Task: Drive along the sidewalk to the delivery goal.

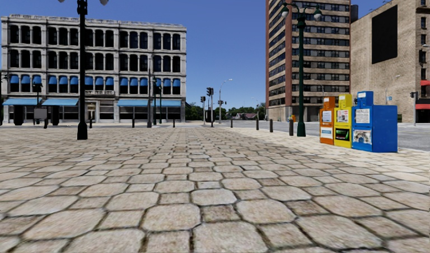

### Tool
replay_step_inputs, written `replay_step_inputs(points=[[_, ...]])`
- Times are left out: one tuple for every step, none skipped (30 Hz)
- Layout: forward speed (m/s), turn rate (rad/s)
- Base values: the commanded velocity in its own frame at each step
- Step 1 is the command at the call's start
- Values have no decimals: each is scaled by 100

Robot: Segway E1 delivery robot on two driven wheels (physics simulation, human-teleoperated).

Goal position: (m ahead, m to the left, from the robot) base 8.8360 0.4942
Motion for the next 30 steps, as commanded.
replay_step_inputs(points=[[200,0],[200,0],[200,0],[200,0],[200,0],[200,0],[200,0],[200,0],[200,0],[200,0],[200,0],[200,0],[200,0],[200,0],[200,0],[200,0],[200,0],[200,0],[200,0],[200,0],[200,0],[200,0],[200,0],[200,0],[200,0],[200,0],[200,0],[200,0],[200,0],[200,0]])
